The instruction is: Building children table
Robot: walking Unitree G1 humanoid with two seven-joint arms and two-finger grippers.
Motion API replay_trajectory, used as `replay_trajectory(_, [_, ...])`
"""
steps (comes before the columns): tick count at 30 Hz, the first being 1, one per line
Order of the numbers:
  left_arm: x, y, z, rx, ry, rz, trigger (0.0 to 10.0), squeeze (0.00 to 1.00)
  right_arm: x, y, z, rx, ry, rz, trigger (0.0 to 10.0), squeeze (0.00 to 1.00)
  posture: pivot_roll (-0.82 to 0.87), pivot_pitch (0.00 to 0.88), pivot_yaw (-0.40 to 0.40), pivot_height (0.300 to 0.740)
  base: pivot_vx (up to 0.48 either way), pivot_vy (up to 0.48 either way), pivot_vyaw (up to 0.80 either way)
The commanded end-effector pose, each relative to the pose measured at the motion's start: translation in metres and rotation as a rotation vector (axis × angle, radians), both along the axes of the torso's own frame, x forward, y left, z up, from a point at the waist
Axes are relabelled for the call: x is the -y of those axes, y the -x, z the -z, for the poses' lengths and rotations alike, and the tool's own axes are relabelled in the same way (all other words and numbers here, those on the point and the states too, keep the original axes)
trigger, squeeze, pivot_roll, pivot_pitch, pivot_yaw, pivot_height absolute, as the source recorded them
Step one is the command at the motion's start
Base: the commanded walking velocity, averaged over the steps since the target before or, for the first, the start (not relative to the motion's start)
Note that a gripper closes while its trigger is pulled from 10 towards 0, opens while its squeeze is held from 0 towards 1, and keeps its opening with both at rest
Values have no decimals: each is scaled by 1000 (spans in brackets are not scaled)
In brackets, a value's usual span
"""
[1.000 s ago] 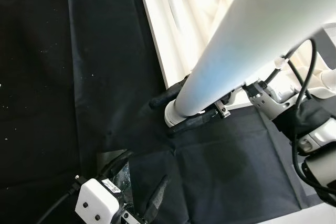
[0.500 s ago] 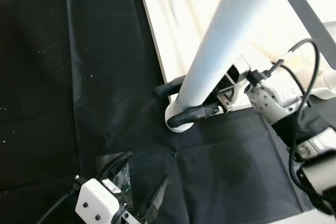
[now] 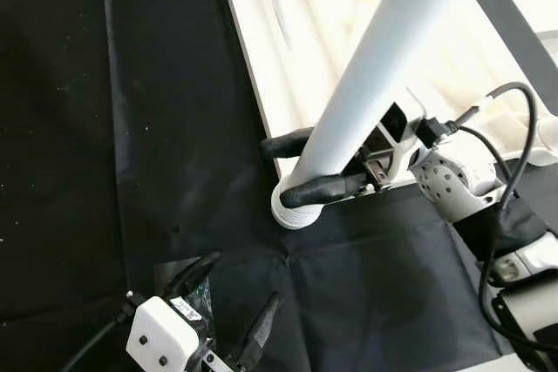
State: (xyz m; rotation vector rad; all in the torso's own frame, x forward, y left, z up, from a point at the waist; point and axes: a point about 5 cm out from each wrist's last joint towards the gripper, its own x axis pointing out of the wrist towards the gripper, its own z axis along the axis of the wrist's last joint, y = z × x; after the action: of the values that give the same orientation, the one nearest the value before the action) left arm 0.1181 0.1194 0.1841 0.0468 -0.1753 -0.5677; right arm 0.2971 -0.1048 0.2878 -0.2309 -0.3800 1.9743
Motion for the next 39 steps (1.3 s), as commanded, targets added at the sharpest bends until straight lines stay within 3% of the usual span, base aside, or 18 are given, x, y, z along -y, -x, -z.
replay_trajectory(1, [1,3,6,-44,-2,21,10000,0,5,2,70,-120,330,-1,10000,0,-47,478,-57,740,0,0,0])
replay_trajectory(9, [0,2,6,-43,-1,20,10000,0,6,-5,63,-59,386,12,10000,0,-49,483,-60,740,0,0,0])
replay_trajectory(21, [0,2,5,-43,-2,18,10000,0,3,-3,67,-121,313,58,10000,0,-47,488,-60,740,0,0,0])
replay_trajectory(22, [0,2,6,-42,-4,18,10000,0,3,-3,68,-125,292,135,10000,0,-56,486,-68,740,0,0,0])
replay_trajectory(24, [0,2,6,-42,-4,18,10000,0,3,-3,69,-125,287,176,10000,0,-56,486,-68,740,0,0,0])
replay_trajectory(25, [0,2,6,-41,-1,15,10000,0,1,-1,72,-146,299,276,10000,0,-62,482,-81,740,0,0,0])
replay_trajectory(26, [0,2,6,-41,-1,15,10000,0,1,-1,72,-146,299,276,10000,0,-62,482,-81,740,0,0,0])
replay_trajectory(27, [-3,1,5,-40,8,-9,10000,0,-3,1,79,-142,299,432,10000,0,-66,474,-97,740,0,0,0])
replay_trajectory(28, [-3,1,5,-40,8,-9,10000,0,-3,1,79,-142,299,432,10000,0,-66,474,-97,740,0,0,0])
replay_trajectory(30, [-17,-5,2,-23,22,-102,10000,0,-6,1,96,-141,324,962,10000,0,-67,468,-97,740,0,0,0])
replay_trajectory(31, [-30,-10,-1,-4,33,-171,10000,0,-6,8,101,-155,310,1123,10000,0,-60,453,-87,740,0,0,0])
replay_trajectory(33, [-50,-17,-7,36,41,-257,10000,0,-12,18,107,-183,280,1196,10000,0,-62,437,-70,740,0,0,0])
replay_trajectory(39, [-77,-30,-22,123,-9,-296,10000,0,-21,10,112,-194,187,1240,10000,0,-32,376,-37,740,0,0,0])
